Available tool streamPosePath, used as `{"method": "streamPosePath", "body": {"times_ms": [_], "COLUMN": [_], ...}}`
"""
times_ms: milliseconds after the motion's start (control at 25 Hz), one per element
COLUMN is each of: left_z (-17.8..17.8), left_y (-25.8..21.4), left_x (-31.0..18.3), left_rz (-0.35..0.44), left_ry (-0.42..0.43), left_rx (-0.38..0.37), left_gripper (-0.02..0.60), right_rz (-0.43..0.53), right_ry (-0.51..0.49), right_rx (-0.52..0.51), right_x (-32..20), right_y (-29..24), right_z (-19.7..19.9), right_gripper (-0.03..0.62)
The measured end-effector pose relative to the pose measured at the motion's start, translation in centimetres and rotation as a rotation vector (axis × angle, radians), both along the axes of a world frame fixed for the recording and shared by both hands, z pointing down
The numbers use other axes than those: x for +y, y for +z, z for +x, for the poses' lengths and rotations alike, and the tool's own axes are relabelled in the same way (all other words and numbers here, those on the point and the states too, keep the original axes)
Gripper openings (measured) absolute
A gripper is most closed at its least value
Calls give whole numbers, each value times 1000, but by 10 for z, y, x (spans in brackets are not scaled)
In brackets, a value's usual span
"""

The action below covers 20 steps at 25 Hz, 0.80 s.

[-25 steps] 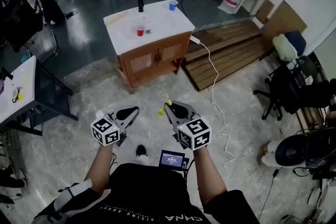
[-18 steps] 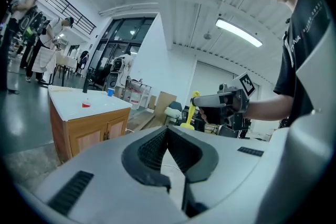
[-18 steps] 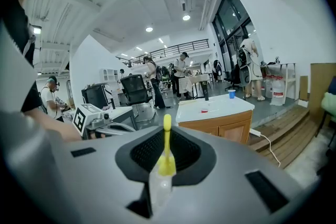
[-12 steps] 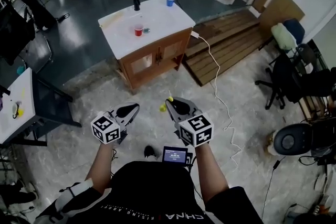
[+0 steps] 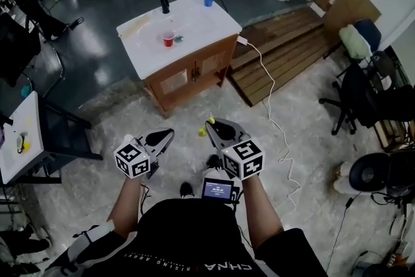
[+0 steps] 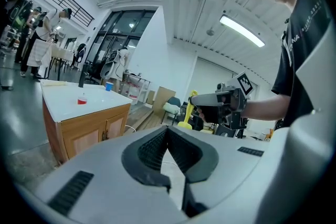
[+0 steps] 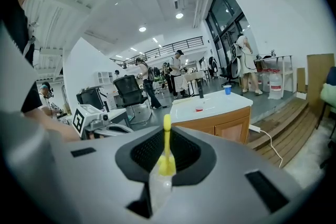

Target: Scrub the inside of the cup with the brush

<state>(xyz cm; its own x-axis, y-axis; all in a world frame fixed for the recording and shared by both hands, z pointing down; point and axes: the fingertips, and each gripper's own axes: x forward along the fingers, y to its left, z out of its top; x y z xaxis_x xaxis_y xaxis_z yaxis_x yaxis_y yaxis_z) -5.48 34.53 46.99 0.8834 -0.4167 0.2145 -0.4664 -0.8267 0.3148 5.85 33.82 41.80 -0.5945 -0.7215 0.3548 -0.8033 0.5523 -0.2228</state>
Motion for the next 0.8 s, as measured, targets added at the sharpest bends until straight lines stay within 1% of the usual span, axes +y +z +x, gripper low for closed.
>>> {"method": "streamPosePath", "body": {"times_ms": [160, 440, 640, 800], "left_z": [12, 50, 73, 86], "left_y": [-1, -9, -13, -16], "left_x": [-31, -83, -114, -129], "left_rz": [2, 9, 13, 13], "left_ry": [-16, -41, -81, -126], "left_rx": [-9, -25, -31, -24], "left_gripper": [5, 4, 4, 5], "right_rz": [15, 19, 24, 25], "right_ry": [-16, -61, -103, -147], "right_rx": [-4, -22, -35, -45], "right_x": [-34, -92, -126, -144], "right_y": [1, -4, -5, -4], "right_z": [14, 50, 74, 86], "right_gripper": [40, 40, 40, 40]}}
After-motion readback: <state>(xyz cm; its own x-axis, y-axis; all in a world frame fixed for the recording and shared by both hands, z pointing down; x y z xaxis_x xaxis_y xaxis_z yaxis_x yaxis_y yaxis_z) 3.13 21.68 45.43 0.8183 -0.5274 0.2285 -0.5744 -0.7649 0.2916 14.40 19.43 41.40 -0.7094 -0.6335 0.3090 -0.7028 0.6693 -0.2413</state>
